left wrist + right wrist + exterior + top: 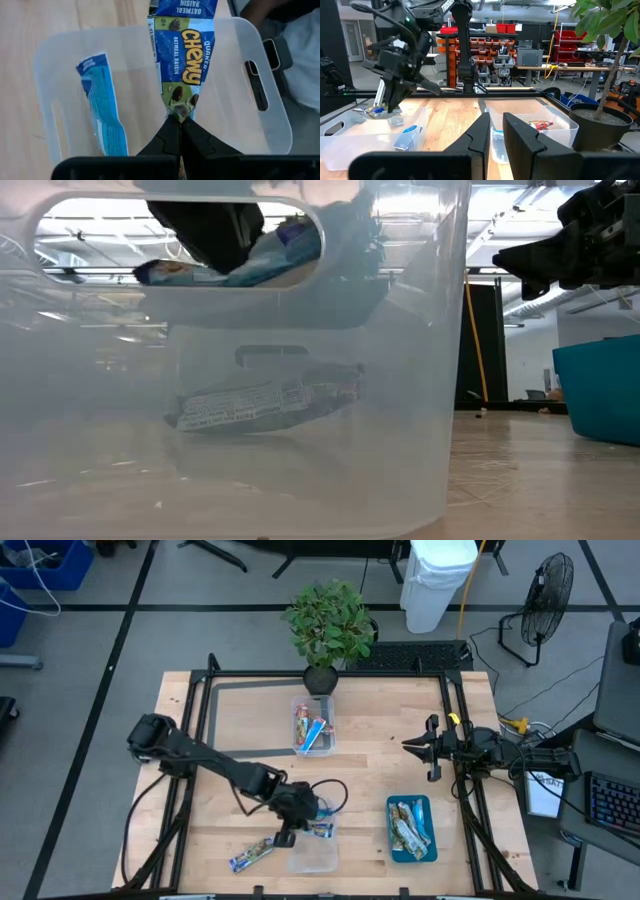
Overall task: Pick and place Granola Bars by type
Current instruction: Put the blue granola bar into the bottom transparent bin
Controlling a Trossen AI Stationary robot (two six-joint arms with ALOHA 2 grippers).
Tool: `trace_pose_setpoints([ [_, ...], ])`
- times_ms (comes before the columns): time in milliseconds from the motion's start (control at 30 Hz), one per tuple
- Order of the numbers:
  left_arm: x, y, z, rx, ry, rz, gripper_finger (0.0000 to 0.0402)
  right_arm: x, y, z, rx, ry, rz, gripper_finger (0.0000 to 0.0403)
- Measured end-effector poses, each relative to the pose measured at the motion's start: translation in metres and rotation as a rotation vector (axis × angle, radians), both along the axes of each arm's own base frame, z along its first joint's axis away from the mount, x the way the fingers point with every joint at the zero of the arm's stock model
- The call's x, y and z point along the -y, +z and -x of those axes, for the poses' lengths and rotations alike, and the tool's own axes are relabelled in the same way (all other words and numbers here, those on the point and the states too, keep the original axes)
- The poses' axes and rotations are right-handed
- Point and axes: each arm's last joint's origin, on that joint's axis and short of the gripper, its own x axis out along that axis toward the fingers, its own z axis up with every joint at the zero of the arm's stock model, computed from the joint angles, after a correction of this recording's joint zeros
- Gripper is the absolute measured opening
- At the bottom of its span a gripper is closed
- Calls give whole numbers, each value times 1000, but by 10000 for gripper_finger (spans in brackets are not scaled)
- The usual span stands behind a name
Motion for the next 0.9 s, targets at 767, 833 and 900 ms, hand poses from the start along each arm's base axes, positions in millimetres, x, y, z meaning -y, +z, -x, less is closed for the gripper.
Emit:
trace_pose_setpoints([
  [767, -15, -2, -5, 1, 1, -9, 3, 0, 0, 0, 1, 0, 0, 44],
  [833, -17, -2, -6, 1, 5, -9, 3, 0, 0, 0, 1, 0, 0, 45],
  [900, -17, -4, -6, 13, 2, 4, 3, 0, 0, 0, 1, 0, 0, 45],
])
